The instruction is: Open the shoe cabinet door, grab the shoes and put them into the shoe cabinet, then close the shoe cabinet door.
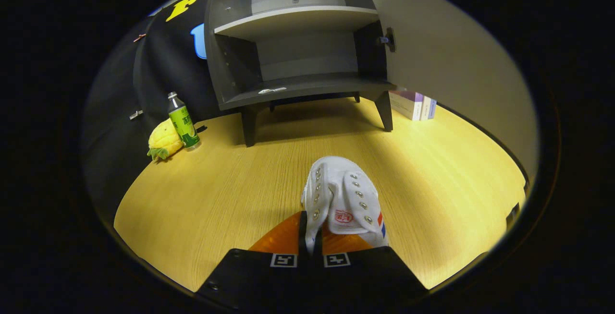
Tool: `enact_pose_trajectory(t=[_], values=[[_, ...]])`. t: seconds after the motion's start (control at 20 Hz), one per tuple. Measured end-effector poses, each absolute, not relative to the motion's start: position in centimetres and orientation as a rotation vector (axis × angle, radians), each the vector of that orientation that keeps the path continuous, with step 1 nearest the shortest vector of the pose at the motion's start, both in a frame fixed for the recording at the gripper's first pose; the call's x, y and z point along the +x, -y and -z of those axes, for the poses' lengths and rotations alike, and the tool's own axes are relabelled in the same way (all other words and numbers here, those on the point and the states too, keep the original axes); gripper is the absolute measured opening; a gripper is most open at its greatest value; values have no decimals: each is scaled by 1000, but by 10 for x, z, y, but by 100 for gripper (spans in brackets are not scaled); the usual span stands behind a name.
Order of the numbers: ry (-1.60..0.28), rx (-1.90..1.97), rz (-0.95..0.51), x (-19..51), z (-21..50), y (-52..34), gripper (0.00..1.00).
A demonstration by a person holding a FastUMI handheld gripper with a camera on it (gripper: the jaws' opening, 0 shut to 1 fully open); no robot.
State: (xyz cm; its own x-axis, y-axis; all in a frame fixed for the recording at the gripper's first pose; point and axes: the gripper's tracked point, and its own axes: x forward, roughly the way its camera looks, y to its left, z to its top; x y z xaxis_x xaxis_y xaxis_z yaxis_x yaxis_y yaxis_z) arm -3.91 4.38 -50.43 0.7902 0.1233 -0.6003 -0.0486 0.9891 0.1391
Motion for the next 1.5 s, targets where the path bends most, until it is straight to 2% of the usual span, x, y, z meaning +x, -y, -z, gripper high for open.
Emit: enact_pose_trajectory(t=[0.3, 0.75, 1.15, 1.5], values=[[-620, 174, -117, -37, 436, -40, 5], [-521, 178, -109, -11, 276, -29, 5], [-386, 138, -122, 75, 161, -33, 5], [-363, 109, -182, 166, 117, -54, 5]])
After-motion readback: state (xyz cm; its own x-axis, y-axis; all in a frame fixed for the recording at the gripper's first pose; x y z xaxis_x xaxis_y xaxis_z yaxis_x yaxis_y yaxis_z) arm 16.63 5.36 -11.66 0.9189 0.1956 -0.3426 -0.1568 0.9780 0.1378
